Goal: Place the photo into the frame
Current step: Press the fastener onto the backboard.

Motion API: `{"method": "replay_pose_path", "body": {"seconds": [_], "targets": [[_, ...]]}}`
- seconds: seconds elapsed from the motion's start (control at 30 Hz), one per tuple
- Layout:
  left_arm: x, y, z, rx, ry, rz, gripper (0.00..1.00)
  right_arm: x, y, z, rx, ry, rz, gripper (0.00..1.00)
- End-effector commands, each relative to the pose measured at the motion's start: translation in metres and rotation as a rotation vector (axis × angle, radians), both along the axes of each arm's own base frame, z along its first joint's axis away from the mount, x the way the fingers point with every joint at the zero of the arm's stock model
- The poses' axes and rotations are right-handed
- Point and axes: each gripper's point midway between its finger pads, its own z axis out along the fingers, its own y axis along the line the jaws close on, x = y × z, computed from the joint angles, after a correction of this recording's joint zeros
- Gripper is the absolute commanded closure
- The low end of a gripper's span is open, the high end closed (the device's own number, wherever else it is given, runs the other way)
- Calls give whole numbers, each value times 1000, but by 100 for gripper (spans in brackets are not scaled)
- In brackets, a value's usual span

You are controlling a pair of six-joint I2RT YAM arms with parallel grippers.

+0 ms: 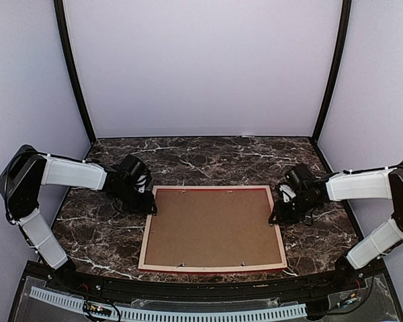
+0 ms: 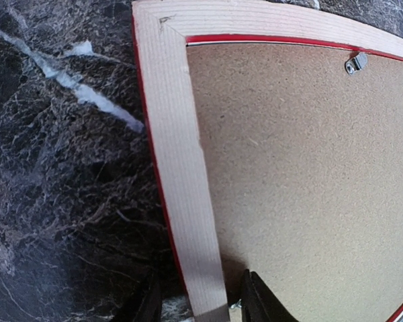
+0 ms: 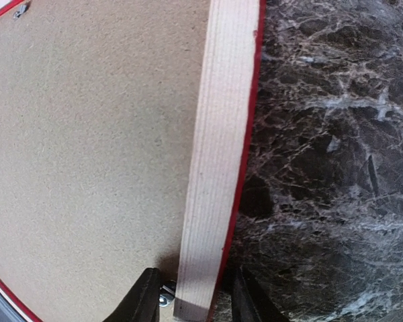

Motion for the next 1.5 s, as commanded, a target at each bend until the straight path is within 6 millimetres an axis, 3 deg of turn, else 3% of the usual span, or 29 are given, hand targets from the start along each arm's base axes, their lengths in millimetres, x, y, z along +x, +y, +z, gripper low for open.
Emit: {"method": "replay_pose_path", "body": {"seconds": [0.0, 0.67, 0.9, 1.07, 1.23, 1.47], "targets": [[-7, 3, 7, 22, 13, -11, 57, -15, -6, -14, -65, 56, 17, 65], [-10, 6, 7, 26, 17, 0, 57, -20, -5, -8, -22, 67, -22, 82], [-6, 4, 14, 12, -5, 6, 56, -6, 7, 10, 68, 28, -26, 63], [-1, 2, 23, 3, -31, 0, 44, 2, 3, 5, 38, 22, -16, 62], [13, -3, 43, 3, -109, -35, 29, 11, -4, -3, -16, 13, 2, 72], [45, -11, 67, 42, -224, -81, 20, 23, 2, -3, -25, -8, 48, 81]]}}
